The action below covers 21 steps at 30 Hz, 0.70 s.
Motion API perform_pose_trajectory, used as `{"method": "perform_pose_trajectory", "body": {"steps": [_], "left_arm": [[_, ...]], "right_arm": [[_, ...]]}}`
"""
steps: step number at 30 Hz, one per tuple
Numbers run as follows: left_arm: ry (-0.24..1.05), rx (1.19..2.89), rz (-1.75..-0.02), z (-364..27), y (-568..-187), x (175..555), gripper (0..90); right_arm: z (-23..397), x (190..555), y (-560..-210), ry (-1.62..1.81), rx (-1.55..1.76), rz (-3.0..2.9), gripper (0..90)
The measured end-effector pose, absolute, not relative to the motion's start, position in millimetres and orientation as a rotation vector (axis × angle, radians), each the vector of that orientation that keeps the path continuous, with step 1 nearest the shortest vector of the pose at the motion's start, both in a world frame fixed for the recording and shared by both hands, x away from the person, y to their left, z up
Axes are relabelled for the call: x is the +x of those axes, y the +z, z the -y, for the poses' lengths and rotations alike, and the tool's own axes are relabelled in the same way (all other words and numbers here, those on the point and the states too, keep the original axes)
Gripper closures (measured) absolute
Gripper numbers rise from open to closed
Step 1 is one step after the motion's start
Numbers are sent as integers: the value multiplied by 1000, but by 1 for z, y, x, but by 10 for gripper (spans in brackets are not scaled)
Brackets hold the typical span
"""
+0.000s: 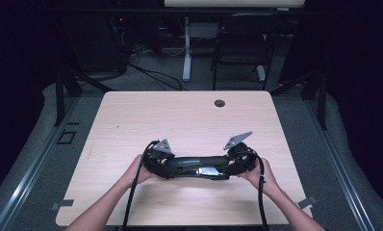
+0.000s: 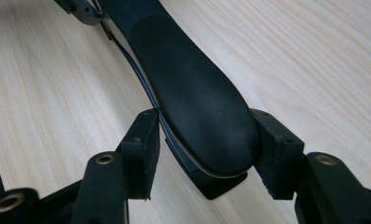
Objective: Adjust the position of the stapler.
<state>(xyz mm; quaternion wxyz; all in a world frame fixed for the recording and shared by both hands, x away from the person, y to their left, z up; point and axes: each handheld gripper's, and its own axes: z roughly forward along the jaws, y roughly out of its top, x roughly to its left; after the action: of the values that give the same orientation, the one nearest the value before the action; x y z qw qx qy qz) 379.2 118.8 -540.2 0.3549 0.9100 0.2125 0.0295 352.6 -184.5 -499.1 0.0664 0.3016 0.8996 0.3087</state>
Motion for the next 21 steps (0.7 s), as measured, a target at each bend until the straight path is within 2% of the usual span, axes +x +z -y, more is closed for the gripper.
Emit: {"method": "perform_pose_trajectory", "body": {"steps": [15,21], "left_arm": [[56,2363,-539,-120,-539,377,302],[34,2360,-593,-116,-538,379,240]], "right_arm": [[185,352,-502,928,908,-2739,467],[184,350,-499,936,909,-2721,459]]}}
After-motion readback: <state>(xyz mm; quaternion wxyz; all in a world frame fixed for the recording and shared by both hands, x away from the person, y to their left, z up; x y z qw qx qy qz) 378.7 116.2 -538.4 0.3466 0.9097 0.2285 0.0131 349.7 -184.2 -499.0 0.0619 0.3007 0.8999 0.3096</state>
